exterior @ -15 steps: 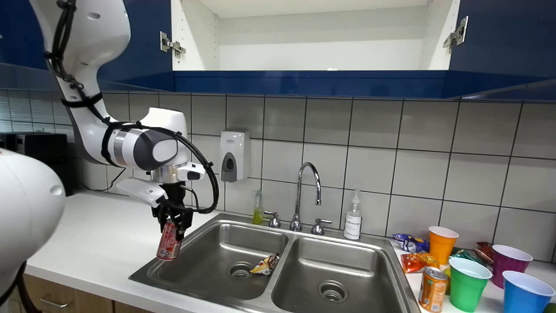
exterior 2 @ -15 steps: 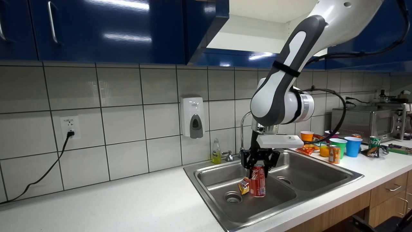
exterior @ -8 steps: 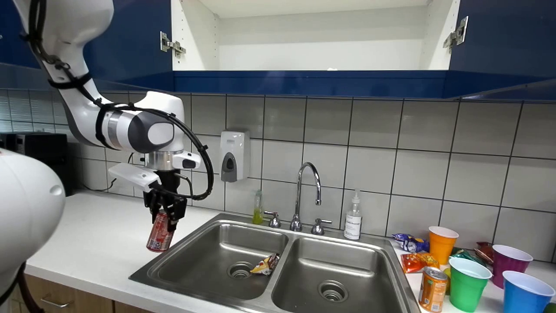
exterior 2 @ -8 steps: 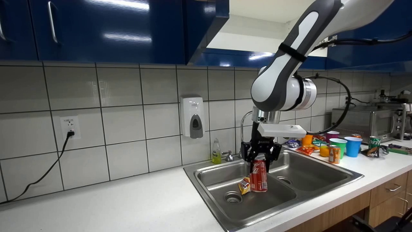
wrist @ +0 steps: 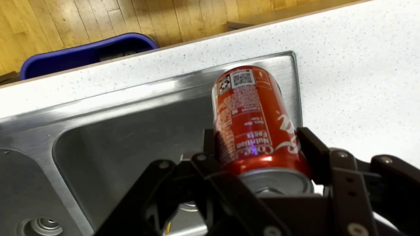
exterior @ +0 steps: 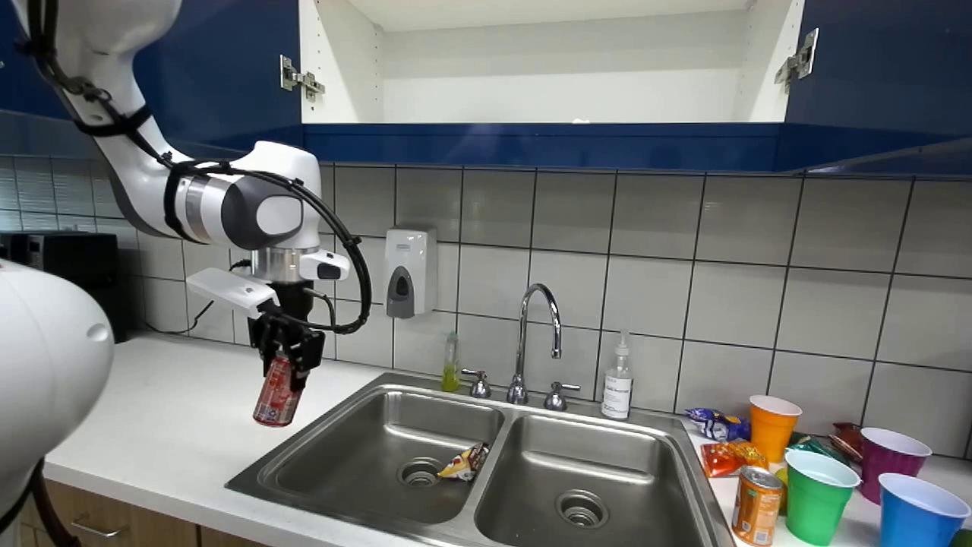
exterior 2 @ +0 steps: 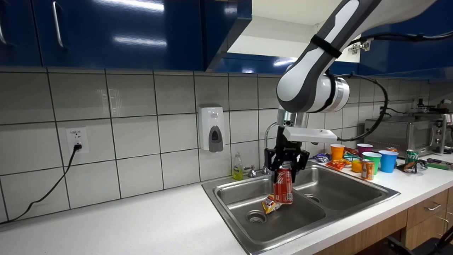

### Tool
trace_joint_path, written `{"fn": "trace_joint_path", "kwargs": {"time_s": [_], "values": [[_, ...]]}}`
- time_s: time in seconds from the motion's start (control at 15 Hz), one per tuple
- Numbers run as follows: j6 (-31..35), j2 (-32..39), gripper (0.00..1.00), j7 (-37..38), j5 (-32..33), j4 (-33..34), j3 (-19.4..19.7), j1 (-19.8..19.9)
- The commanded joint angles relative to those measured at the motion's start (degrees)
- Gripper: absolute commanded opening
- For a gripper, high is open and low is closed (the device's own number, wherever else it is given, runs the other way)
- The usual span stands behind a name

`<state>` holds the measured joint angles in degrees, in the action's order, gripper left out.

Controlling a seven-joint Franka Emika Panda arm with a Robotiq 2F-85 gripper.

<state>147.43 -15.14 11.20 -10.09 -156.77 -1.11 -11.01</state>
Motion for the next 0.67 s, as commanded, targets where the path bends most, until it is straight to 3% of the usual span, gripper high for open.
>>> {"fn": "trace_joint_path", "kwargs": {"time_s": [0.0,0.6], "values": [[-3.0,-2.3,0.38,0.5,-1.4,1.6,-1.6,1.6],[-4.6,-3.0,0.38,0.2,-2.4,4.9,-1.3,1.9]]}}
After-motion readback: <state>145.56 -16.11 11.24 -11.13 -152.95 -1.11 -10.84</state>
